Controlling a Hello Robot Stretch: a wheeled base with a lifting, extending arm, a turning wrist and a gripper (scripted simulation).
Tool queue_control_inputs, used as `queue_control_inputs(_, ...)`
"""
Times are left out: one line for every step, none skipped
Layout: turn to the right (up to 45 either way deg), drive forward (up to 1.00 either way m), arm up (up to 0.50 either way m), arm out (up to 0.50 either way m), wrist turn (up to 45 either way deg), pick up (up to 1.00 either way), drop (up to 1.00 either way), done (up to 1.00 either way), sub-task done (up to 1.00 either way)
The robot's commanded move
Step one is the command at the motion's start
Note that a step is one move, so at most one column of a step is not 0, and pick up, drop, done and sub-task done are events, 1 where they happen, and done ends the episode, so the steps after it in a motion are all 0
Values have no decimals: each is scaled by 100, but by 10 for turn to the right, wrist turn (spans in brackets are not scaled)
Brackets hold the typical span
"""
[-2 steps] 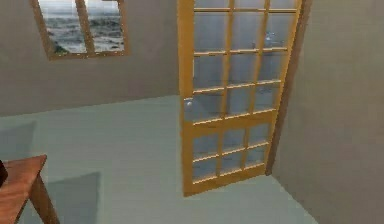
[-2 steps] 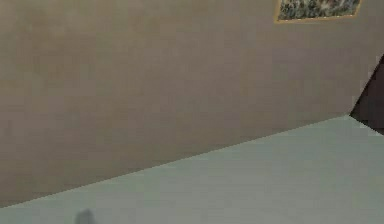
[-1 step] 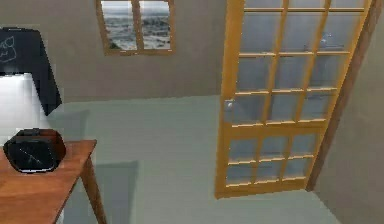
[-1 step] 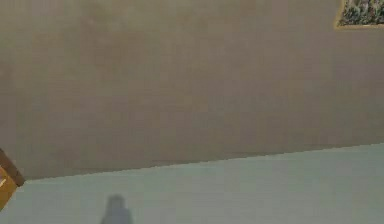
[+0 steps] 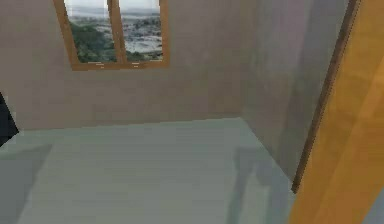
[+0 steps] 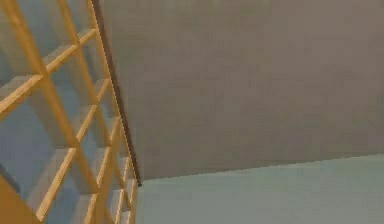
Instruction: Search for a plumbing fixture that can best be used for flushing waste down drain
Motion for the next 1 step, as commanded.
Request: queue_control_inputs(-90, 0, 0, 0, 0, 0, 0, 0, 0)
